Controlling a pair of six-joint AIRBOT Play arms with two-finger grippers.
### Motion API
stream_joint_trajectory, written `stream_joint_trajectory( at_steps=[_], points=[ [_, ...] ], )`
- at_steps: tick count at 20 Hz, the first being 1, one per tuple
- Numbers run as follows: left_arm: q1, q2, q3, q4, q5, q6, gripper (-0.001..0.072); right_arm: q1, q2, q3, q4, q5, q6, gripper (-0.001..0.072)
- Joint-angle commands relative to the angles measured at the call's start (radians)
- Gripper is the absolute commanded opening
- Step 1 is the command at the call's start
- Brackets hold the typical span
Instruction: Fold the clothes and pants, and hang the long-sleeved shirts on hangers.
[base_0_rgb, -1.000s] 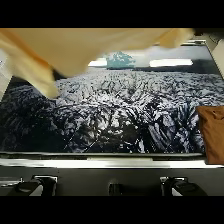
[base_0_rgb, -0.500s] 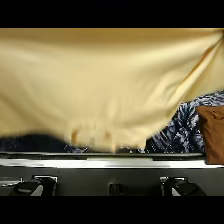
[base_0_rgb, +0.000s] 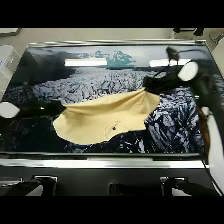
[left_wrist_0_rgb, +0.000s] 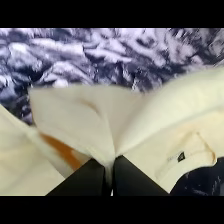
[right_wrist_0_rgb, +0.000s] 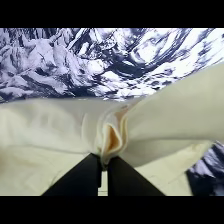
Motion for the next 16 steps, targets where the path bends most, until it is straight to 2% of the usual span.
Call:
stream_joint_trajectory(
  at_steps=[1, 3, 4, 5, 6, 7, 8, 10, 13, 14, 16],
  points=[
    [0.0, -0.163, -0.084, -0.12, 0.021, 0.005, 0.0022, 0.001, -0.209, -0.039, 0.274, -0.123, 0.041, 0.0036],
    [0.008, -0.177, -0.083, -0.118, 0.03, 0.013, 0.0022, 0.0, -0.229, -0.038, 0.29, -0.123, 0.027, 0.0037],
    [0.017, -0.175, -0.076, -0.117, 0.029, 0.039, 0.0023, 0.0, -0.221, -0.029, 0.262, -0.122, 0.003, 0.0068],
    [0.031, -0.172, -0.063, -0.117, 0.019, 0.066, 0.0059, 0.0, -0.208, -0.014, 0.216, -0.115, -0.017, 0.0265],
    [0.054, -0.171, -0.034, -0.116, -0.015, 0.092, 0.034, -0.009, -0.193, 0.017, 0.146, -0.085, -0.021, 0.064],
    [0.087, -0.171, 0.007, -0.116, -0.071, 0.129, 0.072, -0.025, -0.178, 0.055, 0.085, -0.036, -0.045, 0.0702],
    [0.134, -0.171, 0.061, -0.101, -0.148, 0.169, 0.072, -0.062, -0.162, 0.097, 0.02, 0.028, -0.047, 0.071],
    [0.252, -0.171, 0.18, -0.006, -0.308, 0.18, 0.072, -0.185, -0.136, 0.154, -0.053, 0.145, -0.053, 0.0709],
    [0.43, -0.166, 0.214, 0.05, -0.512, 0.147, 0.072, -0.397, -0.136, 0.14, -0.024, 0.305, -0.053, 0.067],
    [0.464, -0.162, 0.174, 0.05, -0.546, 0.148, 0.0719, -0.44, -0.141, 0.111, -0.019, 0.336, -0.064, 0.067],
    [0.49, -0.145, 0.018, 0.049, -0.526, 0.148, 0.0718, -0.473, -0.145, 0.025, -0.011, 0.356, -0.11, 0.067]
  ],
)
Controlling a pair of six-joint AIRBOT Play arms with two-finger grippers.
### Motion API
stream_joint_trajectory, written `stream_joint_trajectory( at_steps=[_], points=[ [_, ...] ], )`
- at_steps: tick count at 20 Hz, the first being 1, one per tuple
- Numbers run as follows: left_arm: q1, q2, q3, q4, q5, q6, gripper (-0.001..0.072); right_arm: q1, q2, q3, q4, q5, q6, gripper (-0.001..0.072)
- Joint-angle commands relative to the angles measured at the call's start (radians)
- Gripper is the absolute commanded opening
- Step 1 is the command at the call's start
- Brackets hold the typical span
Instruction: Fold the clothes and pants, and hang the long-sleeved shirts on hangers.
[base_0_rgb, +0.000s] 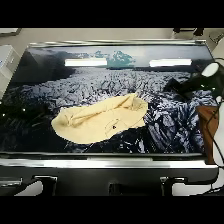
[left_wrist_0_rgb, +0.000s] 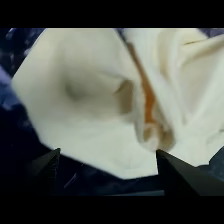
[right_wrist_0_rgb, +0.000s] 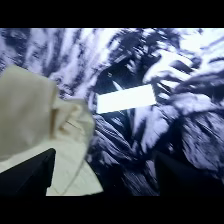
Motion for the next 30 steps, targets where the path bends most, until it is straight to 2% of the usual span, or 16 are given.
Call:
stream_joint_trajectory(
  at_steps=[1, 4, 5, 7, 13, 14, 15, 16, 21, 23, 25, 28, 29, 30],
  points=[
    [0.078, 0.017, -0.178, 0.018, -0.061, 0.007, 0.0717, -0.093, -0.003, -0.113, 0.004, 0.097, -0.069, 0.067],
    [0.037, 0.015, -0.37, -0.083, 0.114, 0.033, 0.0693, -0.092, -0.003, -0.224, 0.103, 0.064, -0.126, 0.0669],
    [0.022, 0.015, -0.41, -0.123, 0.182, 0.033, 0.0621, -0.092, -0.003, -0.243, 0.132, 0.058, -0.143, 0.0669],
    [-0.003, 0.014, -0.451, -0.195, 0.282, 0.033, 0.0618, -0.092, -0.003, -0.251, 0.146, 0.056, -0.154, 0.0669],
    [-0.115, 0.0, -0.456, -0.252, 0.43, 0.017, 0.0581, -0.048, -0.006, -0.262, 0.154, -0.014, -0.161, 0.0671],
    [-0.131, 0.001, -0.455, -0.252, 0.449, -0.015, 0.0486, -0.023, -0.014, -0.262, 0.153, -0.045, -0.163, 0.0673],
    [-0.137, 0.002, -0.454, -0.252, 0.454, -0.021, 0.0207, 0.012, -0.025, -0.262, 0.157, -0.081, -0.163, 0.0687],
    [-0.137, 0.002, -0.452, -0.252, 0.449, -0.019, 0.0032, 0.043, -0.037, -0.262, 0.157, -0.116, -0.163, 0.0706],
    [-0.137, 0.031, -0.435, -0.251, 0.402, 0.015, 0.0022, 0.155, -0.115, -0.261, 0.244, -0.28, -0.161, 0.0705],
    [-0.137, 0.055, -0.433, -0.251, 0.397, 0.015, 0.0022, 0.179, -0.119, -0.261, 0.28, -0.351, -0.165, 0.0681],
    [-0.137, 0.075, -0.432, -0.251, 0.398, 0.023, 0.0022, 0.202, -0.122, -0.261, 0.292, -0.381, -0.122, 0.0565],
    [-0.137, 0.089, -0.409, -0.251, 0.376, 0.059, 0.0022, 0.24, -0.136, -0.261, 0.292, -0.362, -0.111, 0.0466],
    [-0.137, 0.09, -0.394, -0.251, 0.363, 0.06, 0.0021, 0.245, -0.137, -0.261, 0.288, -0.347, -0.111, 0.0276],
    [-0.137, 0.09, -0.374, -0.251, 0.349, 0.061, 0.0022, 0.245, -0.137, -0.261, 0.287, -0.33, -0.11, 0.0037]
  ],
)
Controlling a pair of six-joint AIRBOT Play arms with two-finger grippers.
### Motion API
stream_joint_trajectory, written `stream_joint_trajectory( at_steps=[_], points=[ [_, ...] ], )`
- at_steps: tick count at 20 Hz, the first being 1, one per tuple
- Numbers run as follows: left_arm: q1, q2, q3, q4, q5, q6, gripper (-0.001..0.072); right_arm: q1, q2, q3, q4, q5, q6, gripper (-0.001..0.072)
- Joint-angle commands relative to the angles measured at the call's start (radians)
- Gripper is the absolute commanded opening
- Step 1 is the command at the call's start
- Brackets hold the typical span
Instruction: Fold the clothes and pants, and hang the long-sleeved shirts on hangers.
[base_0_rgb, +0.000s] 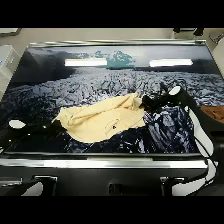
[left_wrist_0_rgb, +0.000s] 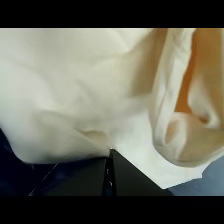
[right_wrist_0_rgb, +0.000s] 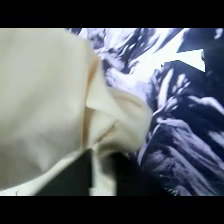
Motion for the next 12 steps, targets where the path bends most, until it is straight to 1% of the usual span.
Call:
stream_joint_trajectory(
  at_steps=[1, 3, 4, 5, 7, 9, 12],
  points=[
    [0.0, 0.01, 0.052, 0.0, -0.045, 0.025, 0.0022, 0.016, -0.007, 0.005, 0.005, 0.033, 0.01, 0.0035],
    [0.0, 0.011, 0.106, 0.0, -0.076, 0.027, 0.0021, 0.003, 0.003, 0.037, -0.031, 0.085, 0.0, 0.0032],
    [0.003, 0.012, 0.145, 0.0, -0.092, 0.051, 0.0021, -0.006, 0.024, 0.063, -0.045, 0.1, -0.013, 0.0032],
    [0.008, 0.017, 0.206, 0.0, -0.11, 0.071, 0.0021, -0.019, 0.053, 0.098, -0.058, 0.104, -0.025, 0.0032],
    [0.015, 0.056, 0.391, 0.0, -0.109, 0.076, 0.0021, -0.067, 0.138, 0.215, -0.067, 0.094, -0.07, 0.0032],
    [0.022, 0.108, 0.669, -0.002, -0.065, 0.079, 0.0021, -0.129, 0.254, 0.384, -0.068, 0.023, -0.12, 0.0033],
    [0.023, 0.157, 1.161, -0.002, 0.073, 0.078, 0.0021, -0.209, 0.462, 0.643, -0.082, -0.207, -0.182, 0.0034]
  ],
)
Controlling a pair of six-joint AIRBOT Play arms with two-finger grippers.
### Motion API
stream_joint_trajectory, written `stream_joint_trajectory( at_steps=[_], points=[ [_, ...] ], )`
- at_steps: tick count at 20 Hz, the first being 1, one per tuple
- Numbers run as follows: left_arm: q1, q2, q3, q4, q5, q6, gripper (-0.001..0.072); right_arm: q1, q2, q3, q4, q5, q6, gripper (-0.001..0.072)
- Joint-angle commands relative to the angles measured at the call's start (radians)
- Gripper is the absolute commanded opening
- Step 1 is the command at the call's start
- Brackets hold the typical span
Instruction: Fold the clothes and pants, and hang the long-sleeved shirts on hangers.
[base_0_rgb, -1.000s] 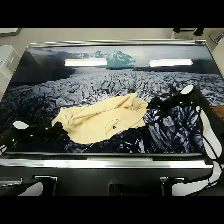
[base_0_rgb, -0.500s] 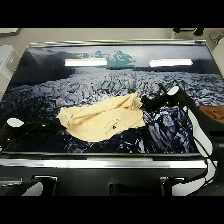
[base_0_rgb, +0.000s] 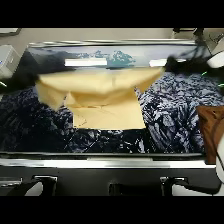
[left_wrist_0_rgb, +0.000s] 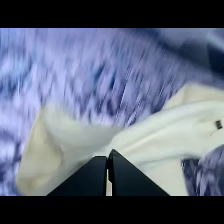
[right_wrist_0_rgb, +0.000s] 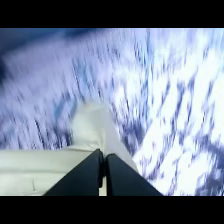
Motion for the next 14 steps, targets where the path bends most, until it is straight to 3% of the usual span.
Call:
stream_joint_trajectory(
  at_steps=[1, 4, 7, 10, 14],
  points=[
    [0.0, 0.052, 0.536, 0.003, 0.147, 0.006, 0.0022, -0.08, 0.23, 0.264, -0.029, -0.248, -0.099, 0.0035],
    [-0.016, 0.085, 0.78, 0.002, 0.161, -0.078, 0.0021, -0.084, 0.42, 0.301, -0.064, -0.37, -0.134, 0.0035],
    [-0.054, 0.156, 0.729, 0.001, 0.212, -0.136, 0.0021, -0.084, 0.507, 0.301, -0.064, -0.446, -0.134, 0.0035],
    [-0.065, 0.168, 0.685, -0.005, 0.27, -0.136, 0.0021, -0.084, 0.506, 0.301, -0.064, -0.537, -0.129, 0.0035],
    [-0.065, 0.123, 0.583, -0.003, 0.18, -0.137, 0.0021, -0.084, 0.422, 0.301, -0.065, -0.425, -0.092, 0.0035]
  ],
)
